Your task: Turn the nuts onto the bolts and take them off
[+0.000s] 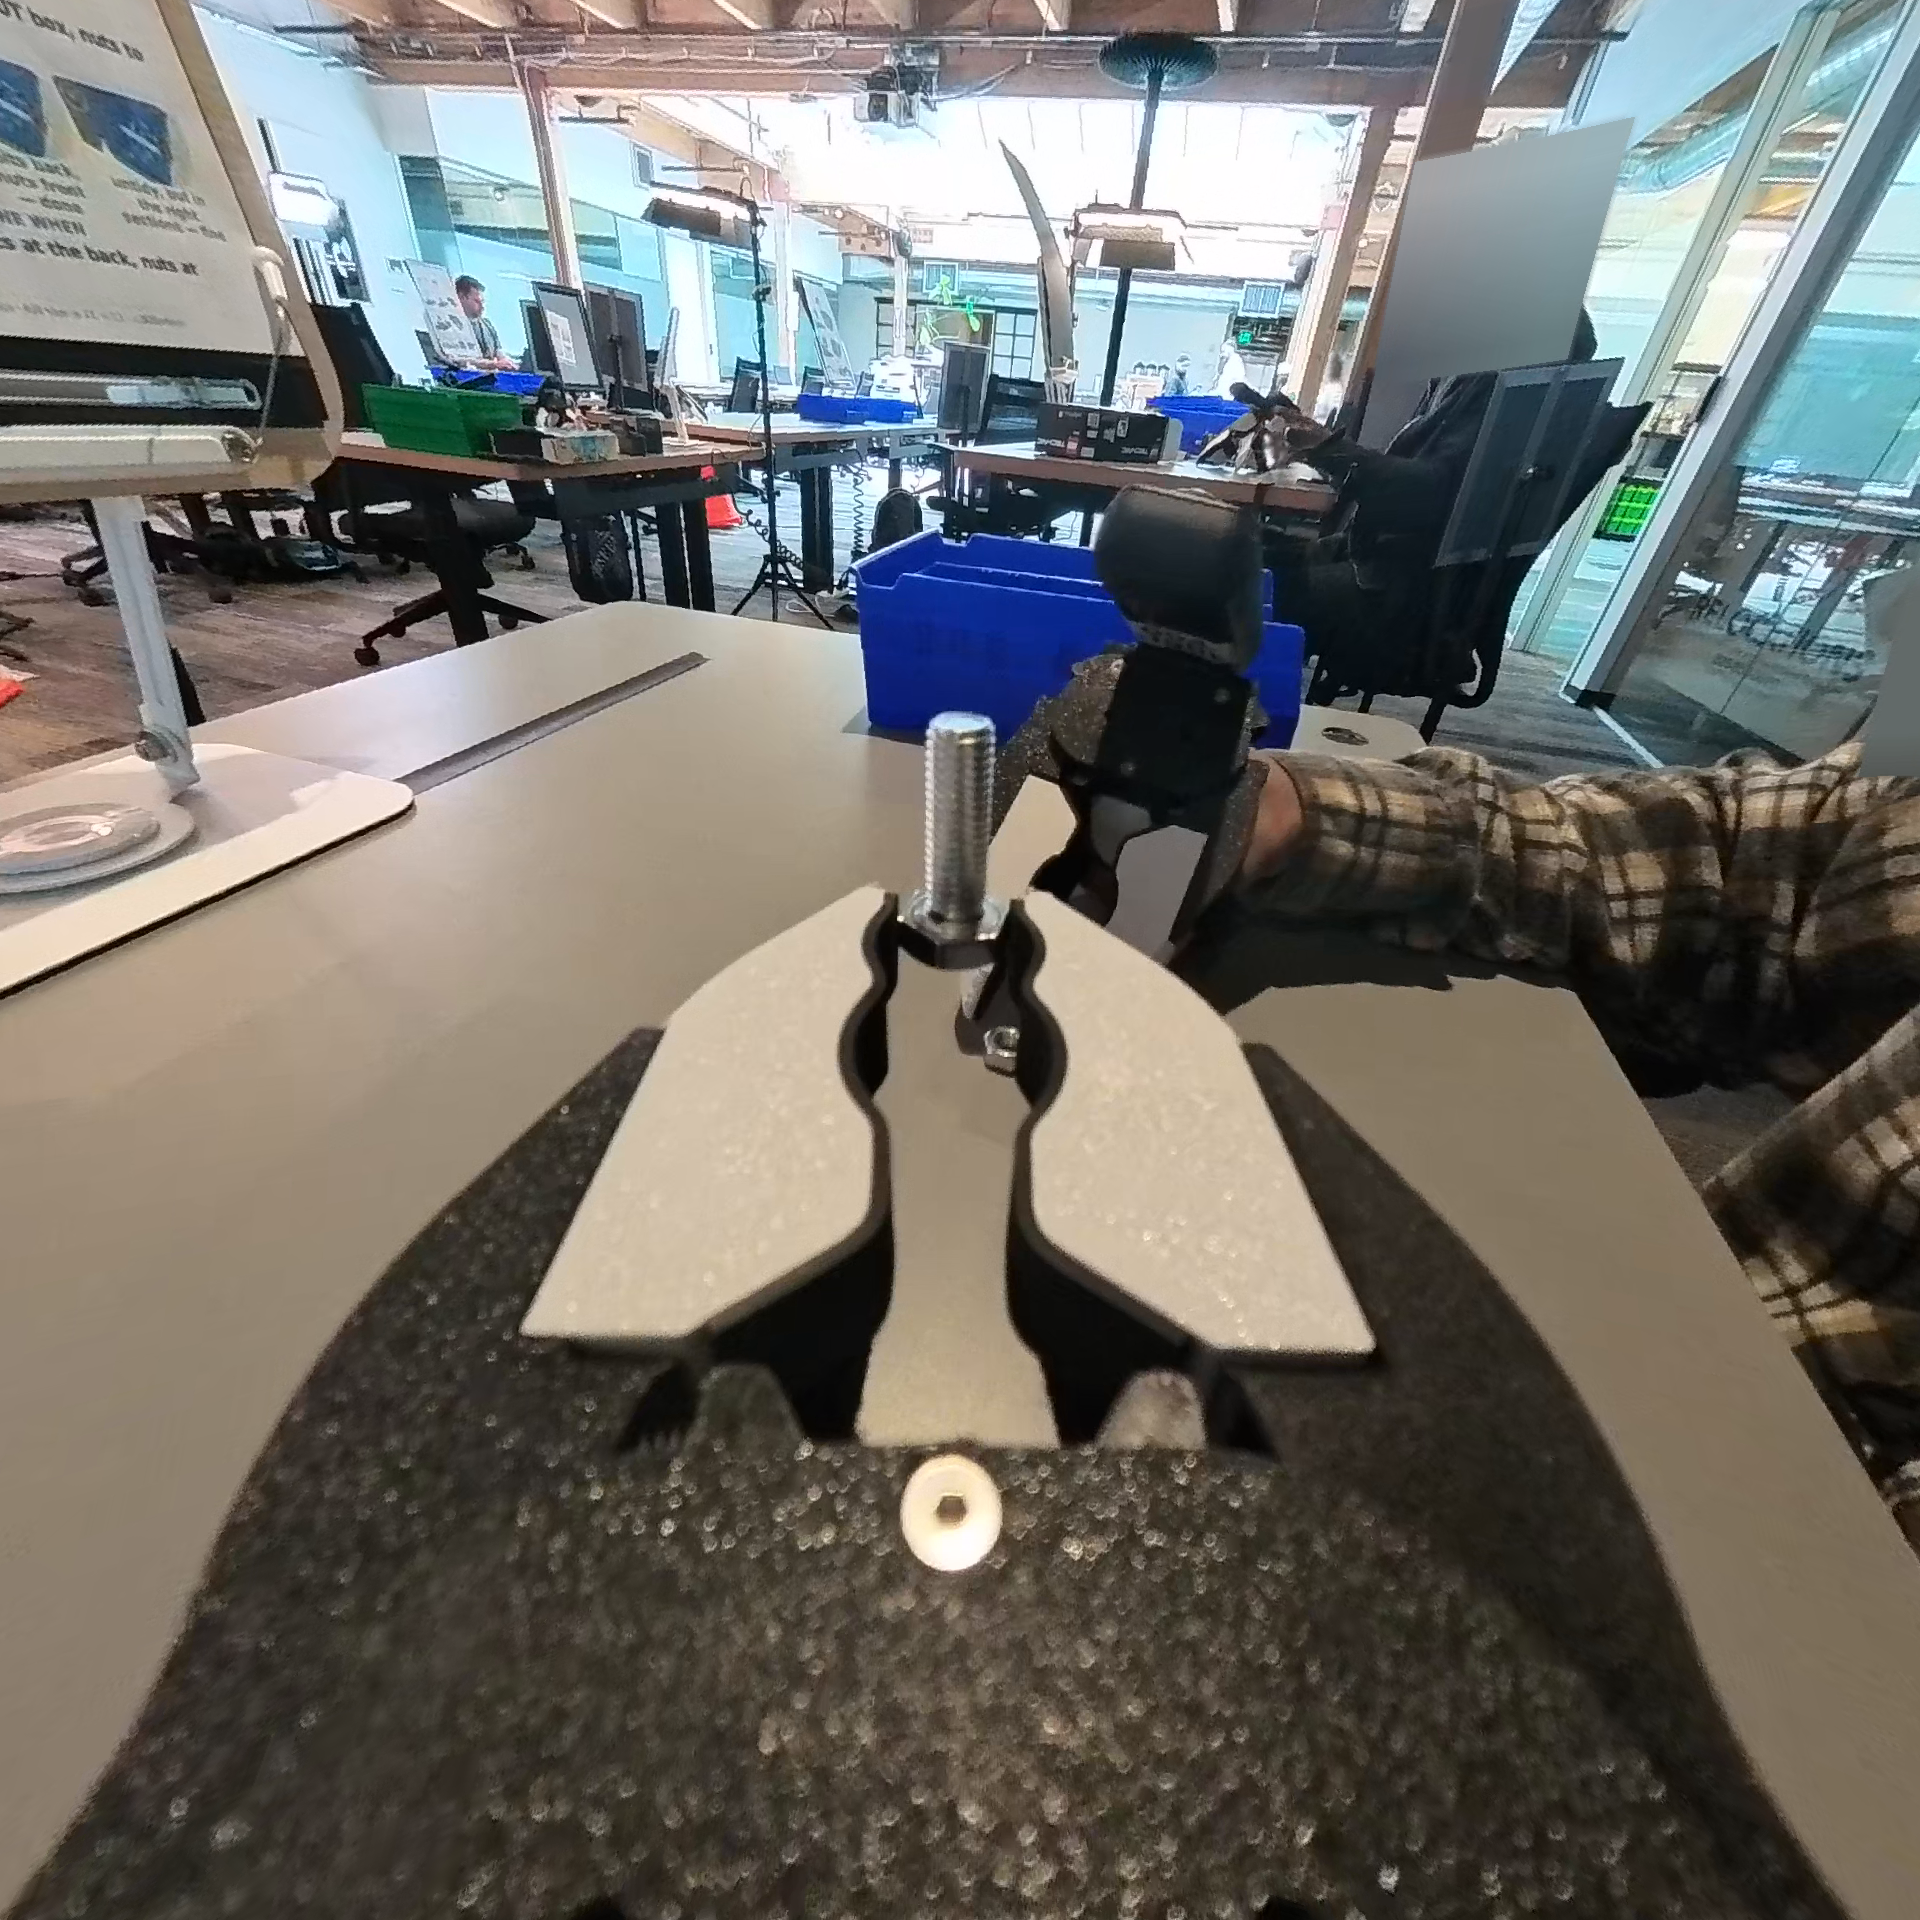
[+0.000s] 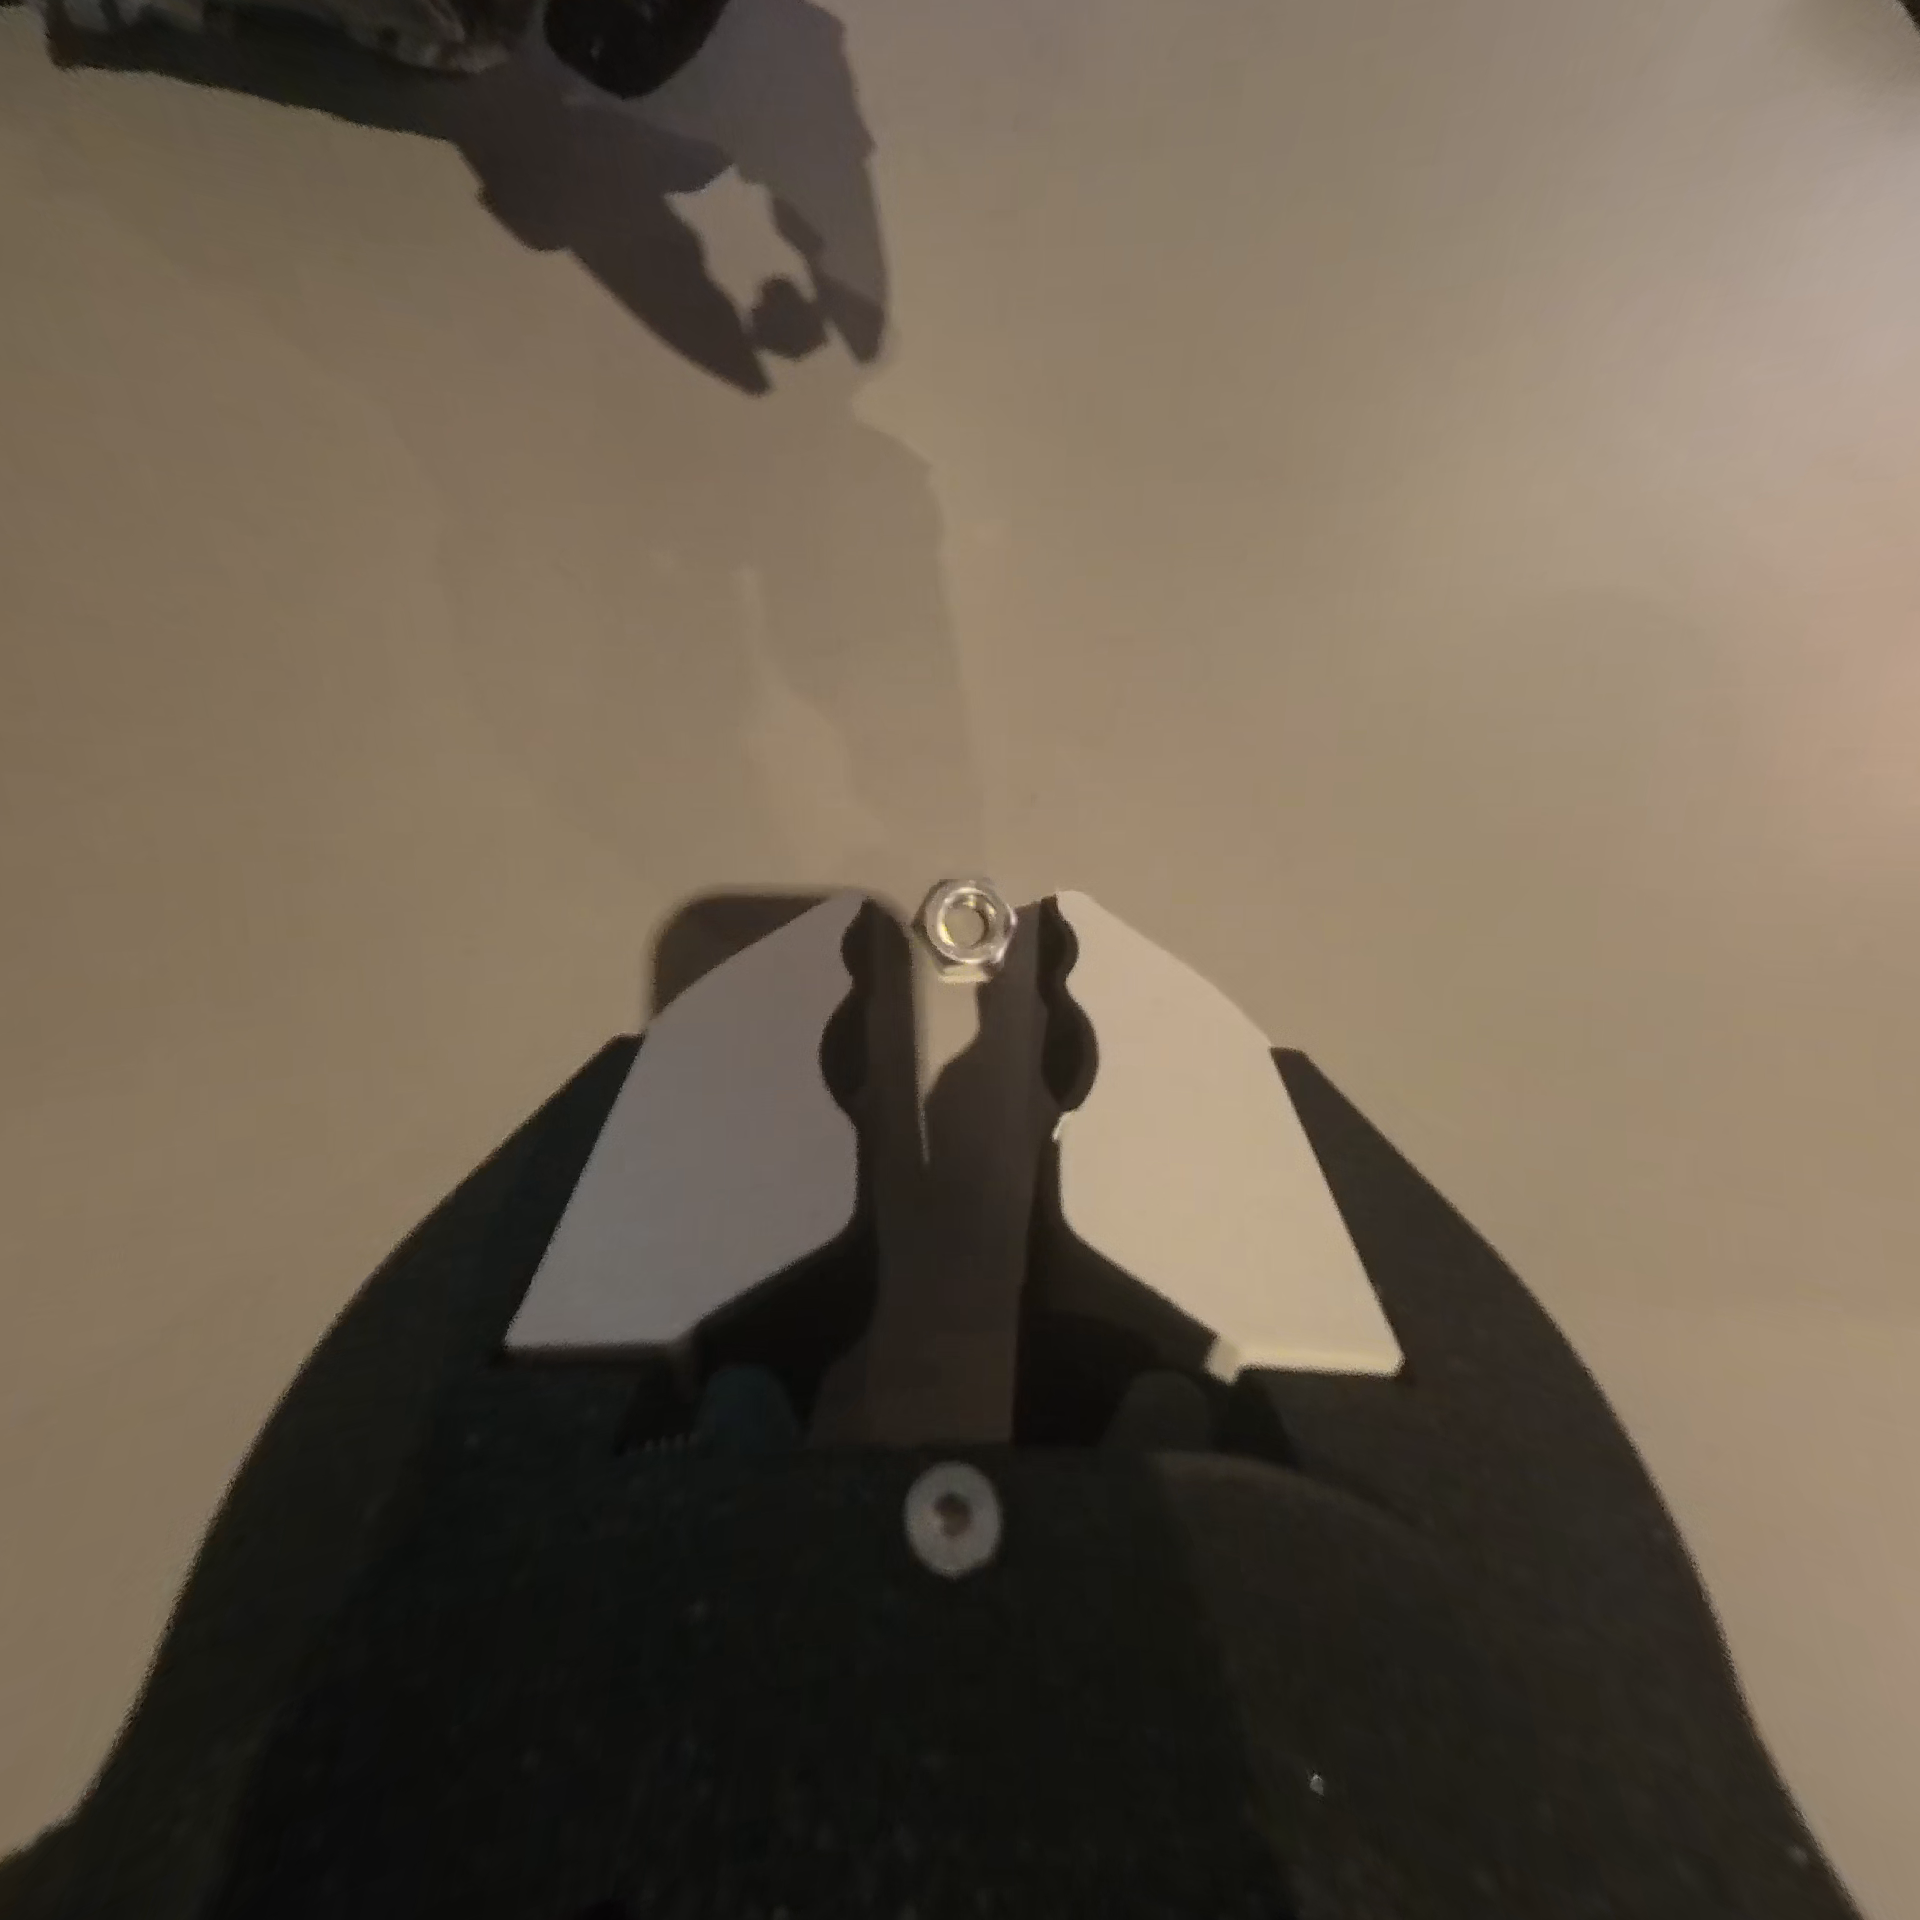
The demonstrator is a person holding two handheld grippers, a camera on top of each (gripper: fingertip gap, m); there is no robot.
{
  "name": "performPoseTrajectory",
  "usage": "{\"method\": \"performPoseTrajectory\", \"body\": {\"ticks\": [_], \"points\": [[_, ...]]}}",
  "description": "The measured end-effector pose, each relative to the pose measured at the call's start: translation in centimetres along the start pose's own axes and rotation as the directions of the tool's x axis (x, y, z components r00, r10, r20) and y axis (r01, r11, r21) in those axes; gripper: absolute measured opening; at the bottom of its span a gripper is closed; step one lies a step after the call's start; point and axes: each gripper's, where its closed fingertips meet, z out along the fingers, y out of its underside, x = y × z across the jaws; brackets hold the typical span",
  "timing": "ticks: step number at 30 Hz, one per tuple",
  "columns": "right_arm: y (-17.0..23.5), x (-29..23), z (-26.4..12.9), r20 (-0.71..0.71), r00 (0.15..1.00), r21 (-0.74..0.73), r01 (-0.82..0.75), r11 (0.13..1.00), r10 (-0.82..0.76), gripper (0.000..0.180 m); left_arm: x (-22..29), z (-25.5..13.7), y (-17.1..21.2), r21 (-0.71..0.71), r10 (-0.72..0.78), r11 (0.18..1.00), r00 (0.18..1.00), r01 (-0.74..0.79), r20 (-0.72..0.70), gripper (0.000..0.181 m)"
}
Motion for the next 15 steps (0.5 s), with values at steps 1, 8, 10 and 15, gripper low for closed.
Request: {"method": "performPoseTrajectory", "body": {"ticks": [1, 8, 10, 15], "points": [[-0.08, -0.09, 0.0, 0.003, 1.0, 0.003, -0.002, 1.0, 0.002, 0.028, 0.02, 0.01, 0.0, -0.001, 0.001, 1.0, 1.0, -0.001, -0.001, 0.019], [0.06, -0.13, 0.37, -0.002, 1.0, -0.021, -0.022, 1.0, 0.021, 0.027, 0.03, 0.09, 0.15, -0.006, -0.004, 1.0, 1.0, 0.004, -0.004, 0.019], [0.03, -0.21, 0.4, -0.002, 1.0, -0.021, -0.024, 0.999, 0.024, 0.027, 0.06, 0.1, 0.16, -0.009, 0.0, 1.0, 1.0, 0.0, -0.005, 0.019], [-0.68, 0.09, -0.37, -0.008, 1.0, -0.015, -0.021, 1.0, 0.021, 0.034, -0.21, 0.11, 0.36, -0.023, -0.006, 1.0, 1.0, 0.006, 0.002, 0.019]]}}
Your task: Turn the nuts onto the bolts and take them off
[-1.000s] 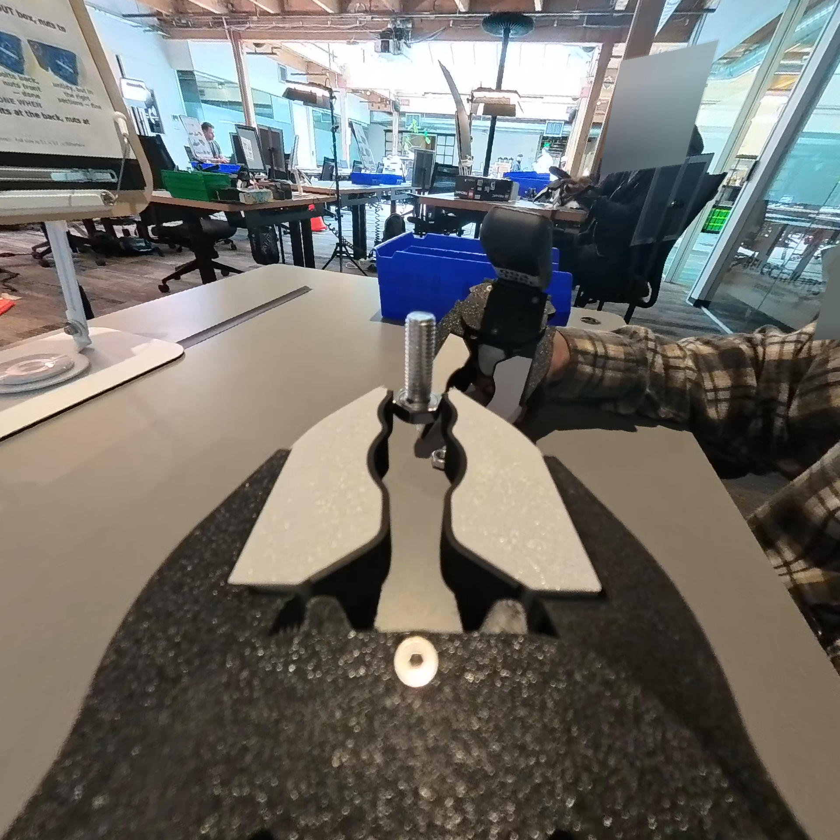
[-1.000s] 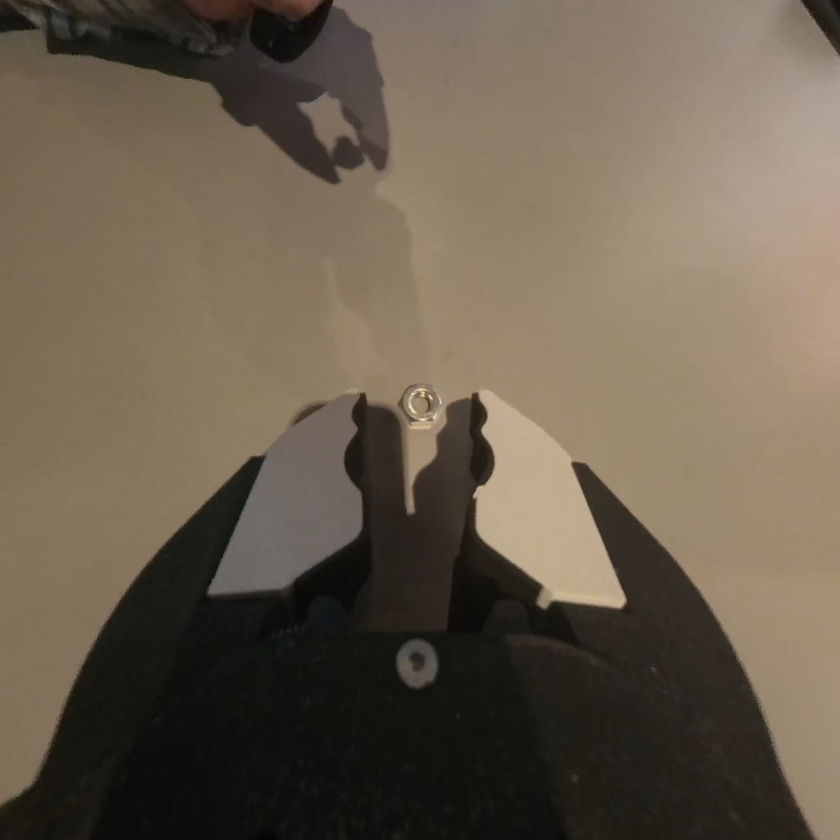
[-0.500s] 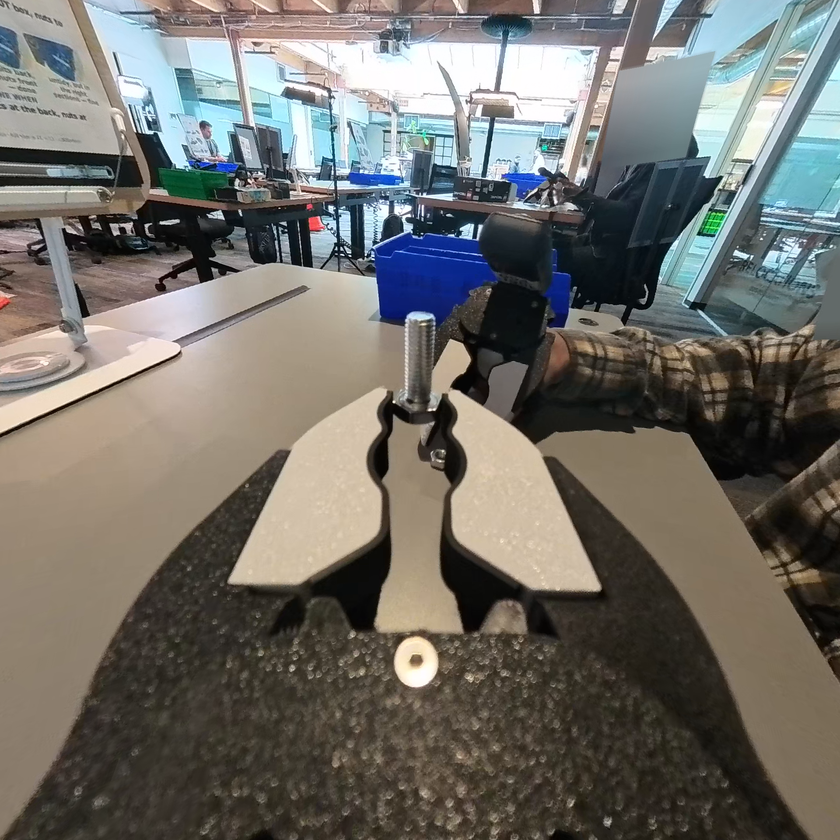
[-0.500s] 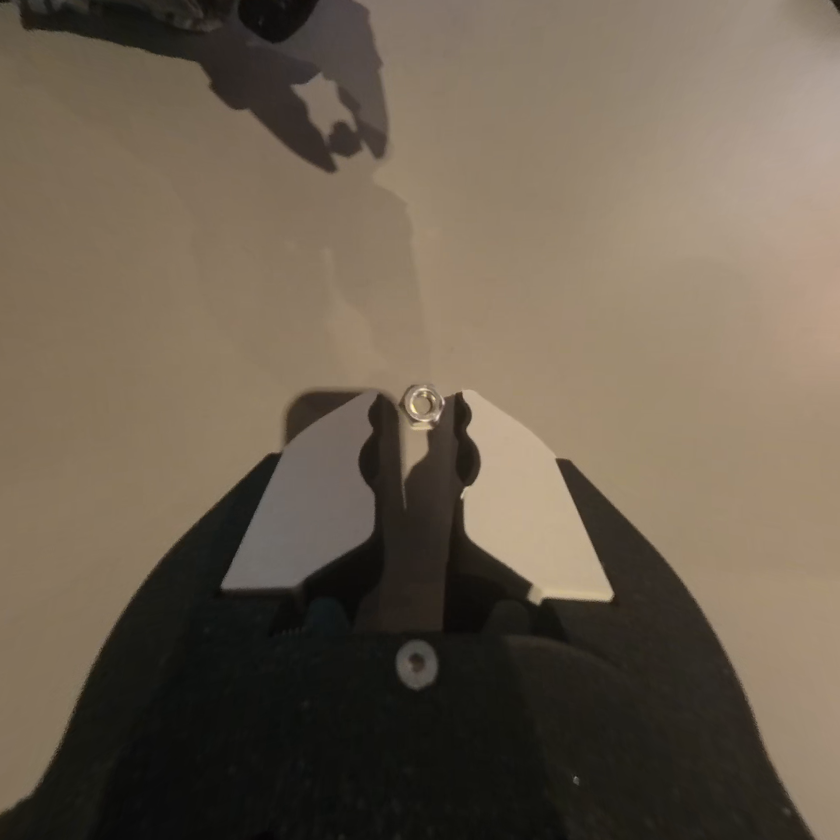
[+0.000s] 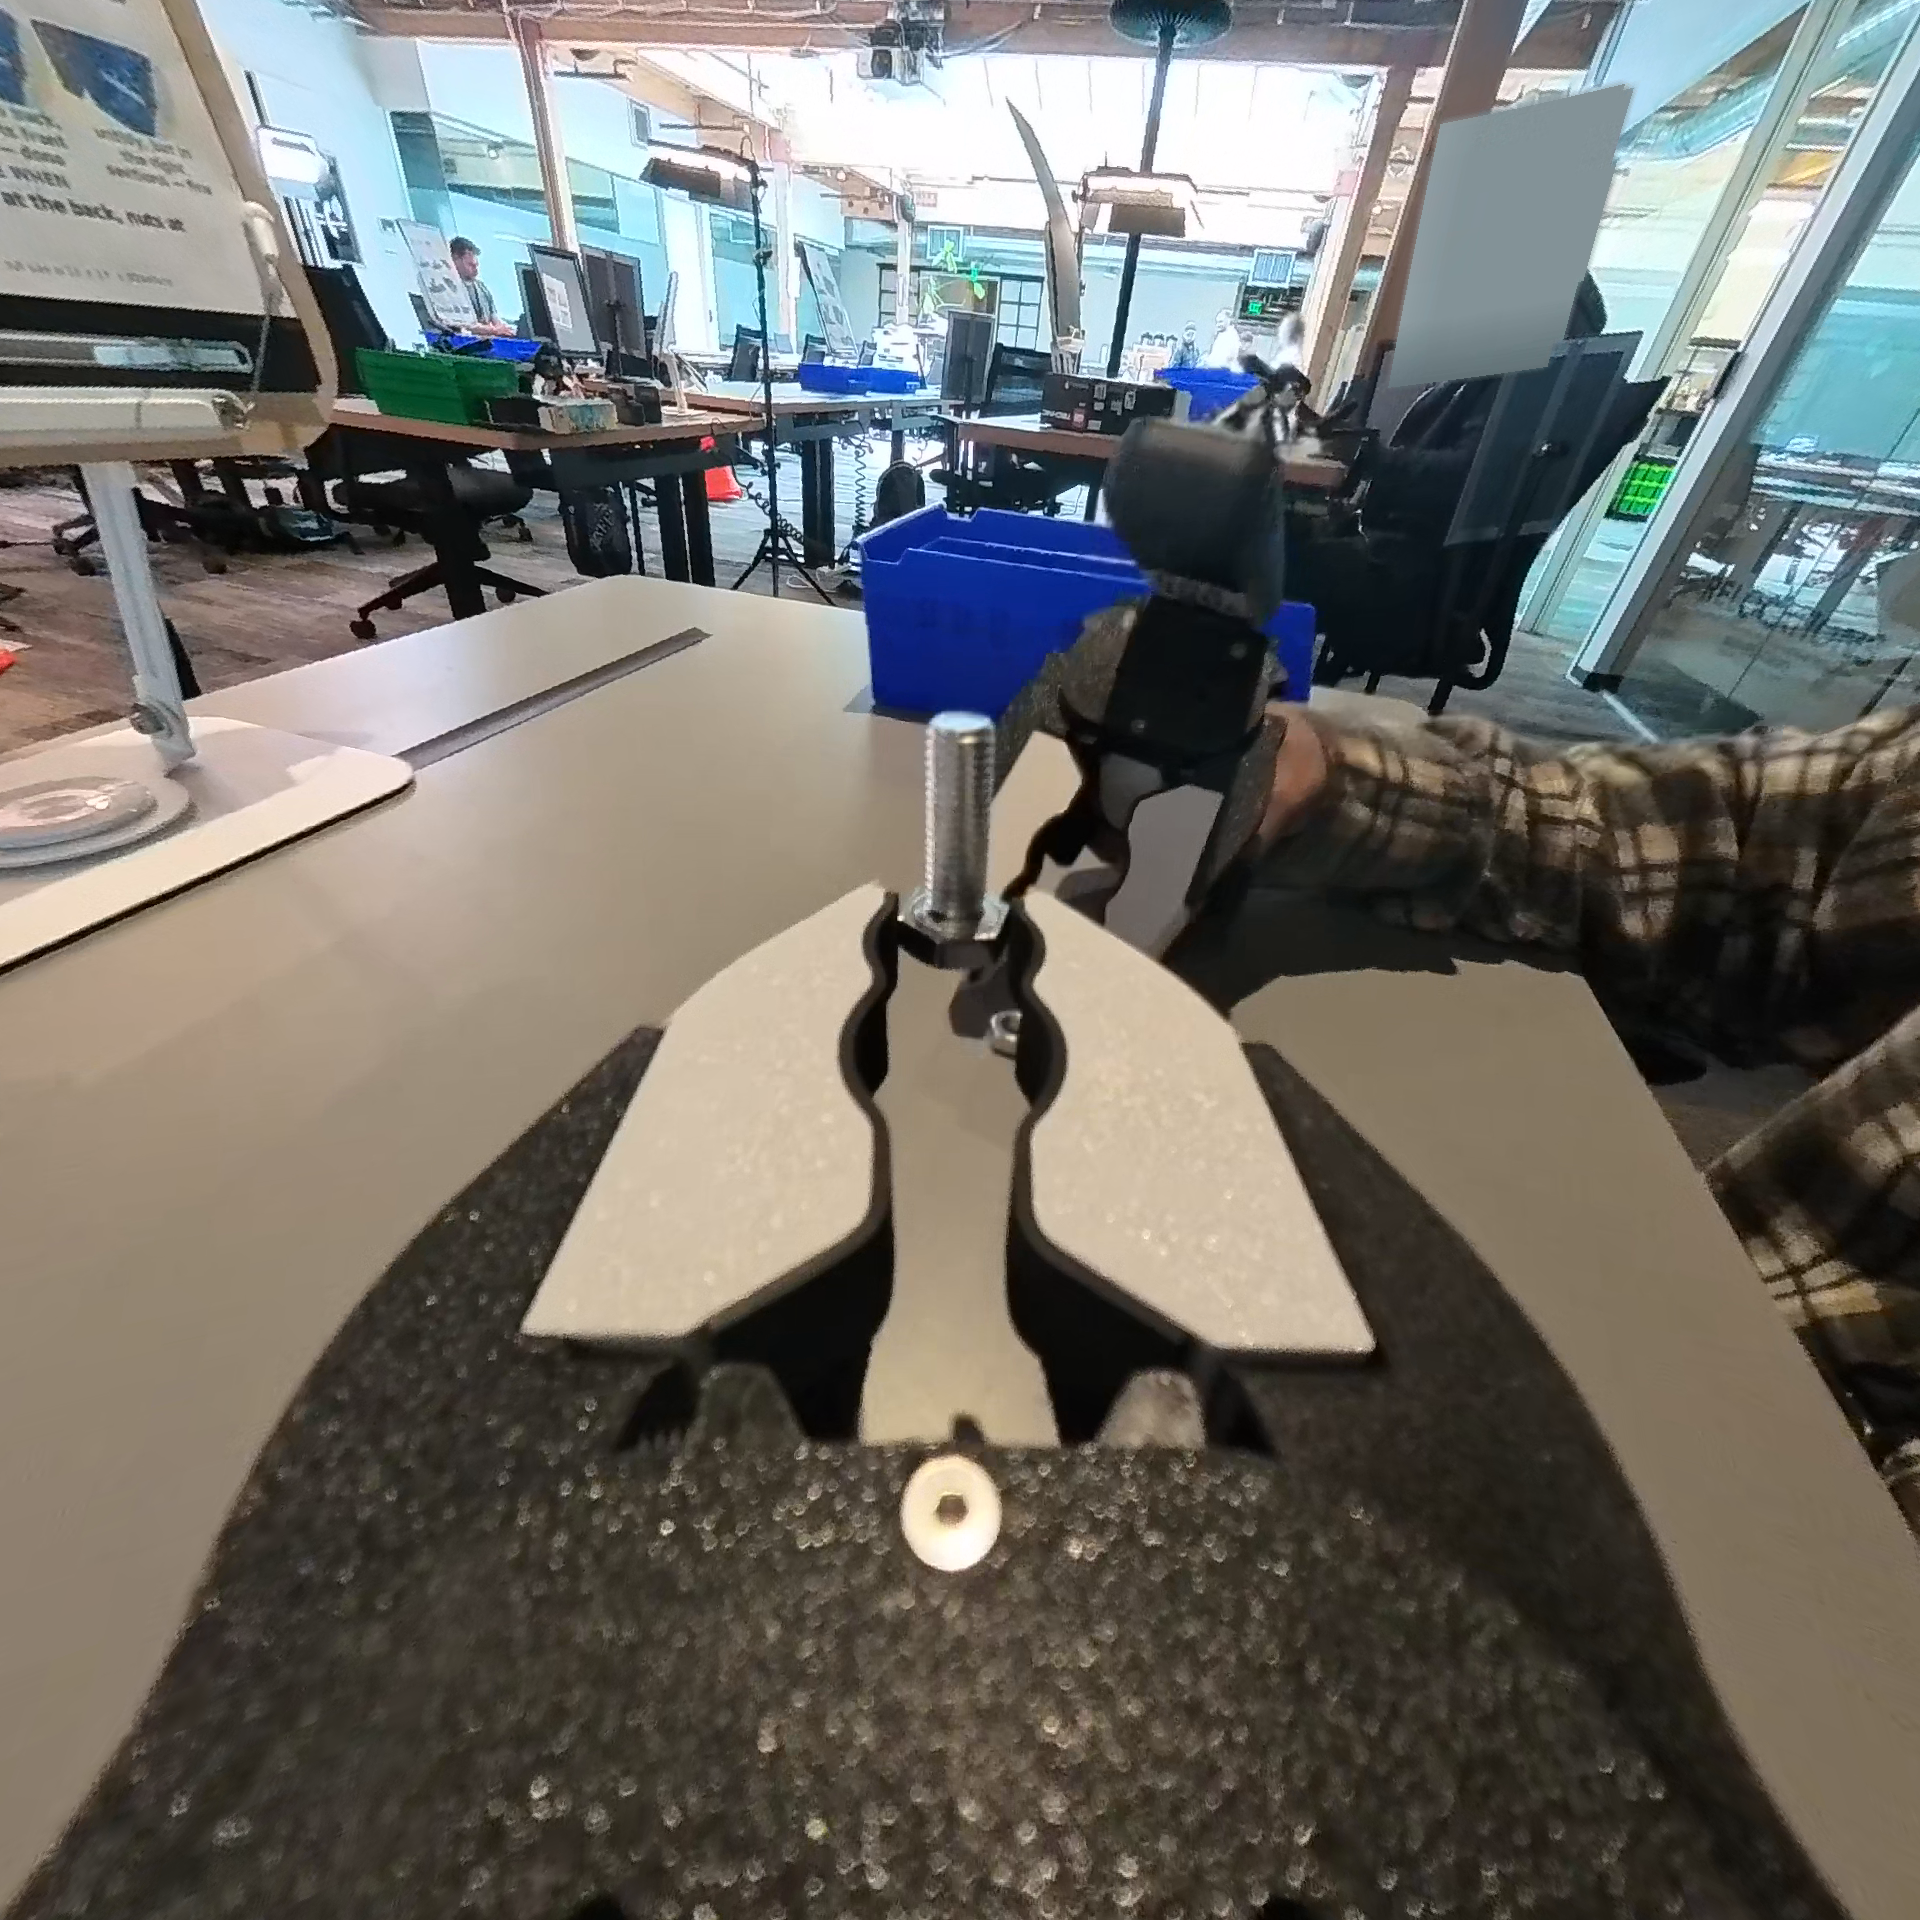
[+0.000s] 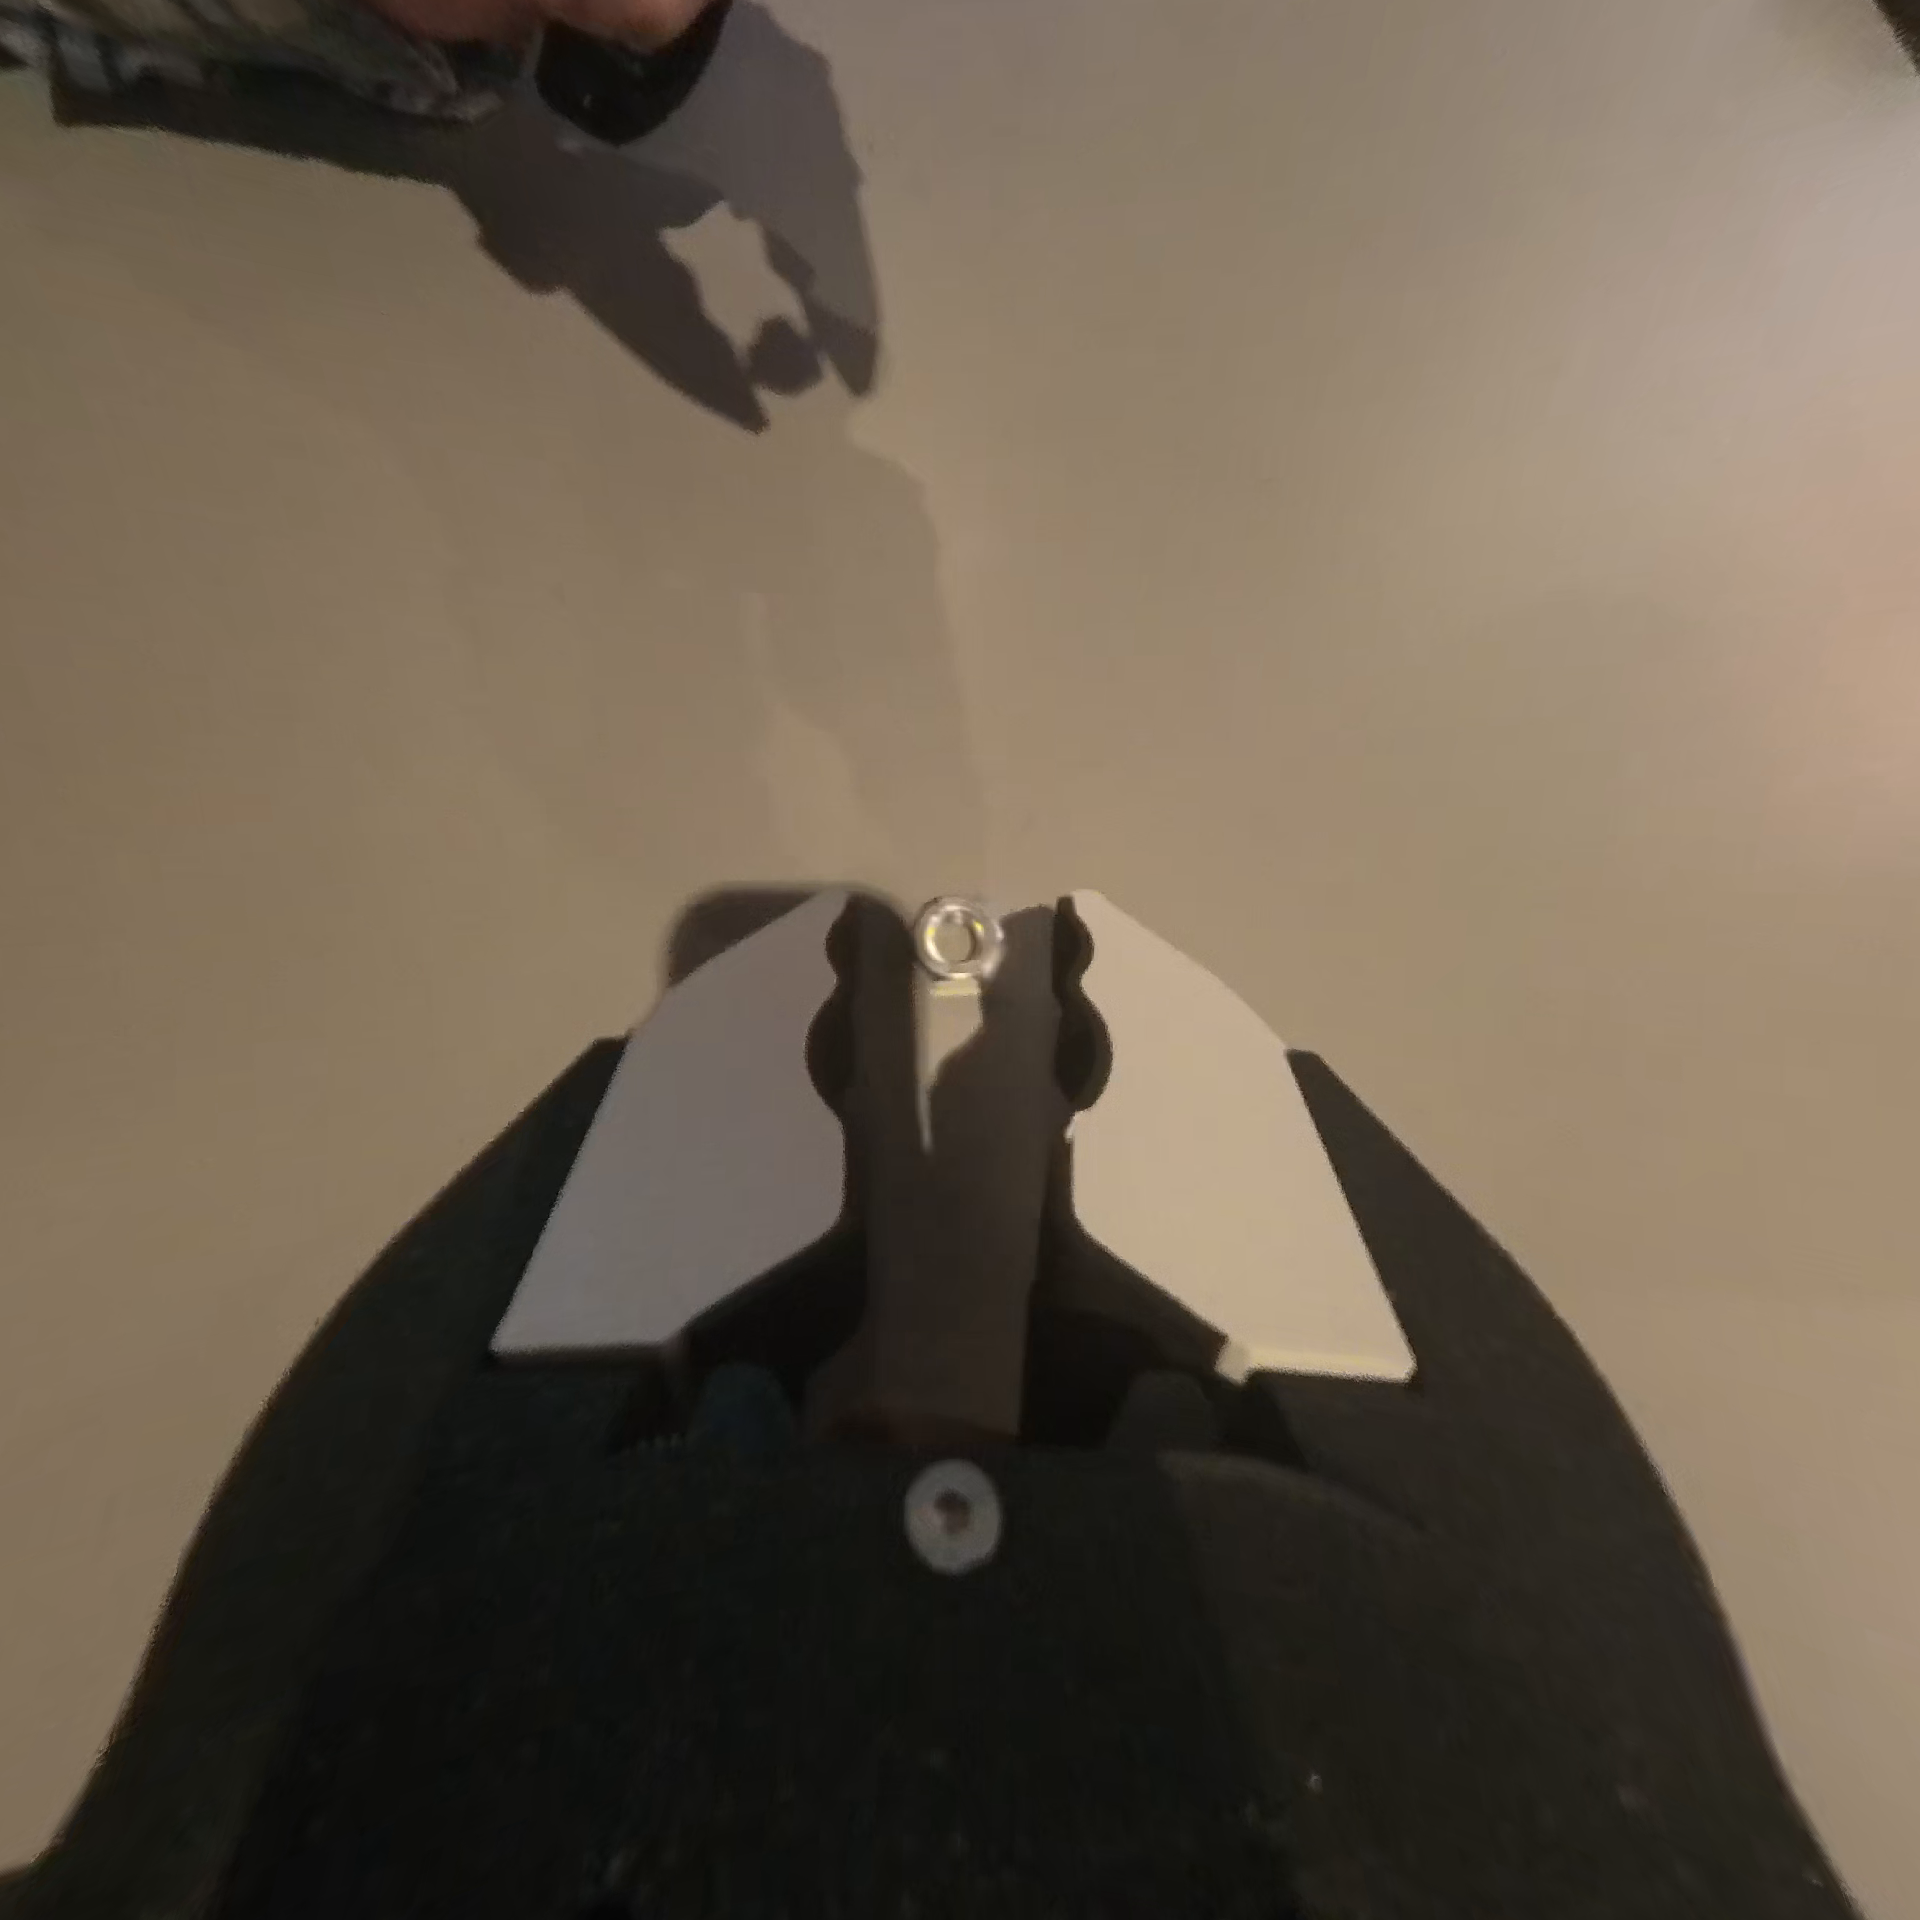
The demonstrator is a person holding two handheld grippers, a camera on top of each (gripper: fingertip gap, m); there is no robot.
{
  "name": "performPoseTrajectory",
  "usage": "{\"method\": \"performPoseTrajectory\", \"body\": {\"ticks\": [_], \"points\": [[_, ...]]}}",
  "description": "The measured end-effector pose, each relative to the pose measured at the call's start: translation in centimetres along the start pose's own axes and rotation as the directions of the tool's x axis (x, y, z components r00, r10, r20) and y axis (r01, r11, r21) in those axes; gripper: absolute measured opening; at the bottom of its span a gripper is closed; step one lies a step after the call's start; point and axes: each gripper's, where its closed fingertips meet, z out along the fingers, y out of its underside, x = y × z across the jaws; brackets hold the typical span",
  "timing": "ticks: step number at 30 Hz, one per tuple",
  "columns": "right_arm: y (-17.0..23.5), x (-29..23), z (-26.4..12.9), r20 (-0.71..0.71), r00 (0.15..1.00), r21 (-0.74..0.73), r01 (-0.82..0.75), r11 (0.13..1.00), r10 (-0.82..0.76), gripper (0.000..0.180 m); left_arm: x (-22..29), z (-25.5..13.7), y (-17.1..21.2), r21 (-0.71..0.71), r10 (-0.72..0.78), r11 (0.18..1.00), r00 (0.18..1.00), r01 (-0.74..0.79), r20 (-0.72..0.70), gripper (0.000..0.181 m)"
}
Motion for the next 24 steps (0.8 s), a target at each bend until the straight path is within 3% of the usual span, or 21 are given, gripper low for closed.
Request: {"method": "performPoseTrajectory", "body": {"ticks": [2, 8, 18, 24], "points": [[0.1, 0.5, -0.9, -0.006, 0.999, -0.098, 0.049, 0.994, -0.05, 0.04, -0.2, -0.1, 0.0, -0.002, 0.001, 1.0, 1.0, -0.001, 0.006, 0.019], [-0.7, -0.2, -2.6, 0.172, 0.963, -0.349, 0.256, 0.902, -0.207, 0.031, -0.7, -0.4, -0.1, -0.018, 0.018, 1.0, 1.0, -0.017, 0.026, 0.019], [0.7, -0.3, -0.5, 0.298, 0.925, -0.478, 0.359, 0.802, -0.237, 0.03, -1.3, -0.7, 0.1, -0.025, 0.008, 1.0, 0.999, -0.007, 0.04, 0.019], [1.1, -0.3, 0.0, 0.295, 0.931, -0.462, 0.338, 0.82, -0.217, 0.026, -1.2, -0.5, 0.3, -0.032, 0.006, 0.999, 0.999, -0.005, 0.036, 0.019]]}}
